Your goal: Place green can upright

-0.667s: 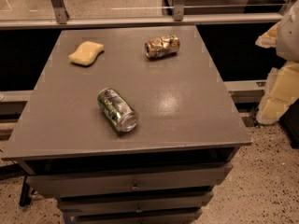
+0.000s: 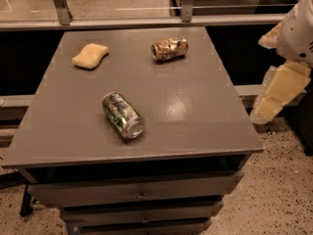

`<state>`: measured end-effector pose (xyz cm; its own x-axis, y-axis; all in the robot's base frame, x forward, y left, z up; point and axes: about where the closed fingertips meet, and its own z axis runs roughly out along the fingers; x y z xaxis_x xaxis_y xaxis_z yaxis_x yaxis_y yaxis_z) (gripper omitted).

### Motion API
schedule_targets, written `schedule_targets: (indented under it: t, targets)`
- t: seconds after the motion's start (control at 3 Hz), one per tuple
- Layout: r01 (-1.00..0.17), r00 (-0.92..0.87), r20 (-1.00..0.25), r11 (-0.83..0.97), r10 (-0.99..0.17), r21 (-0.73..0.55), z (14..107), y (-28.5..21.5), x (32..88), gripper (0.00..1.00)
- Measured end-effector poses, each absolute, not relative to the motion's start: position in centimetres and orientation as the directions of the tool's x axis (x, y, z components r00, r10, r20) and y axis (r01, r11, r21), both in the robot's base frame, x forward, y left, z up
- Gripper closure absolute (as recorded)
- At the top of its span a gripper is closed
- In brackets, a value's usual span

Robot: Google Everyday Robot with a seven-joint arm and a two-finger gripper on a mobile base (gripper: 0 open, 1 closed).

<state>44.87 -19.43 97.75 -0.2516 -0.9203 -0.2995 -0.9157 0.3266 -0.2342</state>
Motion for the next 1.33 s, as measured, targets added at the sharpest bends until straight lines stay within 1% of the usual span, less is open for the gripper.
schedule_targets:
  t: [0.33, 0.67, 1.0, 1.33]
  targets:
    - [-0.901, -0.285, -0.443, 0.395, -0.850, -0.178, 98.3, -13.5, 46.9, 0.00]
    - [-0.888, -0.332, -0.524, 0.447, -0.785, -0.107, 98.0, -6.6, 48.9, 0.00]
    - [-0.871, -0.416, -0.552, 0.491, -0.723, 0.014, 96.4, -0.2, 50.6, 0.00]
    - [-0.836, -0.483, -0.551, 0.546, -0.680, 0.059, 96.5, 0.2, 50.5, 0.00]
